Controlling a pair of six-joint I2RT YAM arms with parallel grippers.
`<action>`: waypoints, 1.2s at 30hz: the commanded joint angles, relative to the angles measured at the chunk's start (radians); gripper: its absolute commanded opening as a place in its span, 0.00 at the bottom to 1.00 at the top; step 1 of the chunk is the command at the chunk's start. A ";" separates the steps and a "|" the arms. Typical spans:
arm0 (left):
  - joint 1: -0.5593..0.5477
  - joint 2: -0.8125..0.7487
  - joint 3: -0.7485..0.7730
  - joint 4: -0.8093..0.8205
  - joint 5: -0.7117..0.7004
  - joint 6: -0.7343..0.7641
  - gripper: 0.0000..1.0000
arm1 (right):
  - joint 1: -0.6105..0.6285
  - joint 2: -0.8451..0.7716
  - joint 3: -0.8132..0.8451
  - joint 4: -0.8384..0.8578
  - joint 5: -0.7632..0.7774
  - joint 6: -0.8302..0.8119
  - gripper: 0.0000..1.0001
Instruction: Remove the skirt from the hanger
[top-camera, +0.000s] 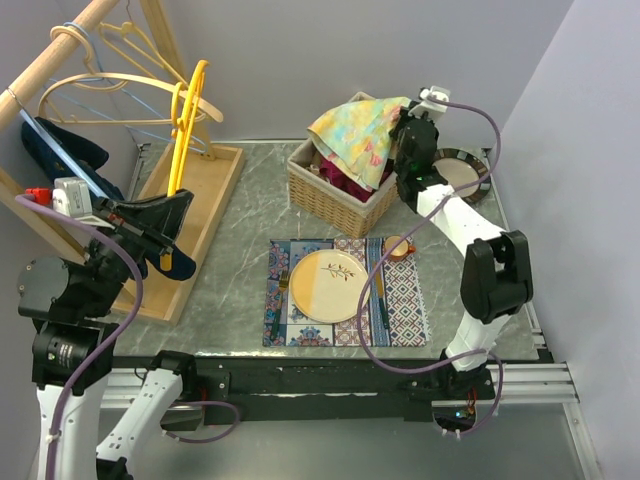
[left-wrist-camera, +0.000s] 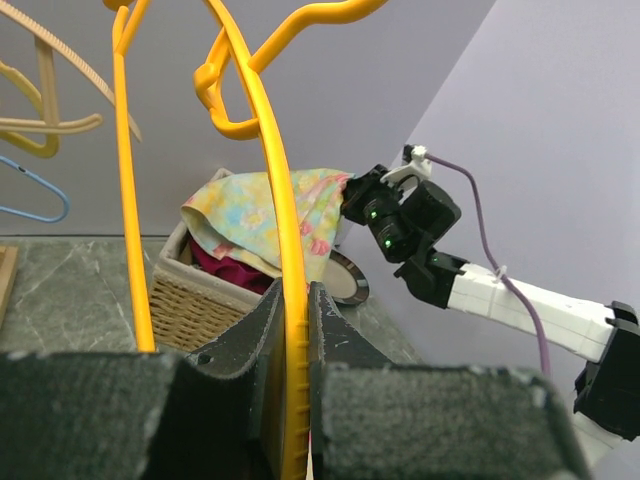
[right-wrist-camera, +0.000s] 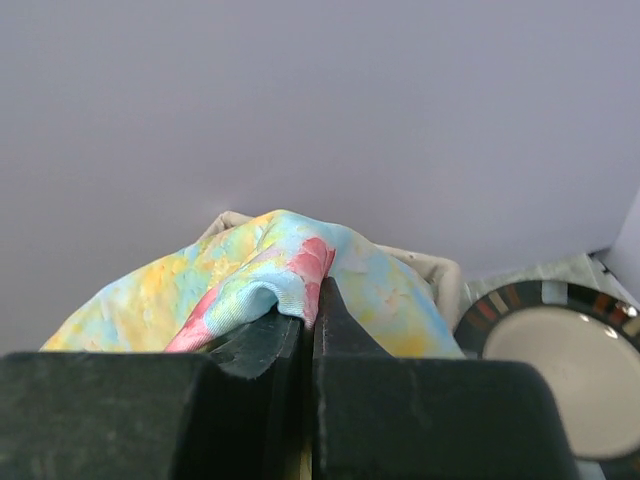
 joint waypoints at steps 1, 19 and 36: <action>0.004 0.014 0.054 0.043 -0.006 0.022 0.01 | 0.012 0.025 0.032 0.189 -0.011 -0.125 0.00; 0.004 0.024 0.045 0.041 -0.020 0.017 0.01 | -0.007 -0.204 -0.071 0.224 -0.098 -0.289 0.00; 0.004 0.023 0.019 0.062 -0.020 0.011 0.01 | 0.022 0.126 0.099 0.146 -0.480 -0.268 0.00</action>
